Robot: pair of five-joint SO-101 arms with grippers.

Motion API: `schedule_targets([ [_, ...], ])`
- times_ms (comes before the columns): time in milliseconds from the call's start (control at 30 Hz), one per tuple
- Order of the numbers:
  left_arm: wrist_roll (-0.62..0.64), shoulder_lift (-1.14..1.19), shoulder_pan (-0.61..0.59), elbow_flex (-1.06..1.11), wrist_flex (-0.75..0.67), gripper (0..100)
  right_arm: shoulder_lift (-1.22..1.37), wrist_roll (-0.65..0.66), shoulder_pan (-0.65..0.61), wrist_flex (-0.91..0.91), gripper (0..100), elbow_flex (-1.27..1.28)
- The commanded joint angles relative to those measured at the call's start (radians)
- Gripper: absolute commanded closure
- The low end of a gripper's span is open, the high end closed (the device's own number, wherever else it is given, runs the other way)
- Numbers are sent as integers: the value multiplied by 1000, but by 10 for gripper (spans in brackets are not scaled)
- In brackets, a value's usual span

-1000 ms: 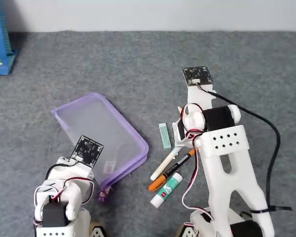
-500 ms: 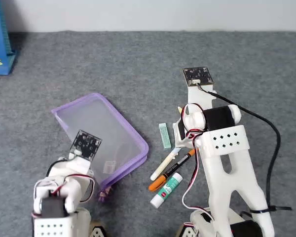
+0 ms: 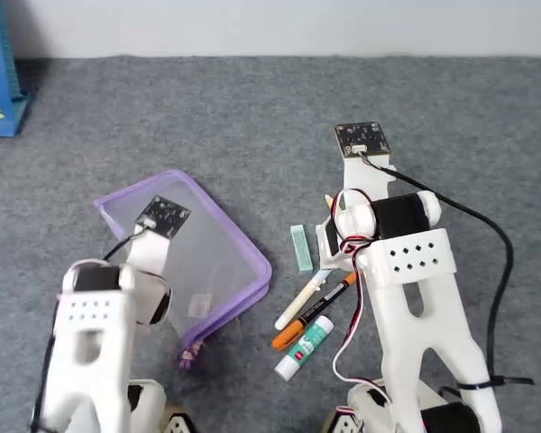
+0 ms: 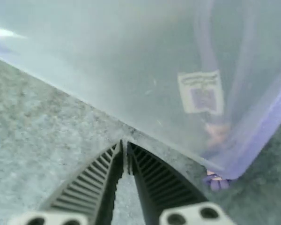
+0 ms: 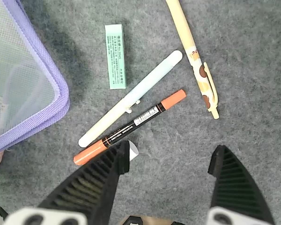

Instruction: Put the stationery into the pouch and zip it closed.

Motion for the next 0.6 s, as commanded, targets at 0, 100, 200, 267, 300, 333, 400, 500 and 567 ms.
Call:
schedule_targets([
  [0, -34, 133, 6, -110, -8, 986, -36, 3, 7, 8, 708, -57],
  [100, -31, 224, 6, -154, -44, 986, -36, 3, 7, 8, 708, -57],
  [200, -29, 308, 31, -182, -98, 986, -36, 3, 7, 8, 708, -57],
  [267, -14, 364, 64, -203, -137, 986, -36, 2, 5, 8, 708, -57],
  [300, 15, 388, 80, -217, -163, 986, -36, 2, 5, 8, 708, -57],
  [333, 57, 410, 91, -234, -196, 986, -36, 2, 5, 8, 708, -55],
  [400, 144, 446, 98, -280, -258, 986, -36, 2, 4, 4, 708, -35],
  [500, 230, 494, 95, -366, -304, 986, -36, 3, -22, -4, 707, 21],
  [567, 262, 508, 95, -410, -302, 986, -36, 5, -44, -5, 707, 55],
])
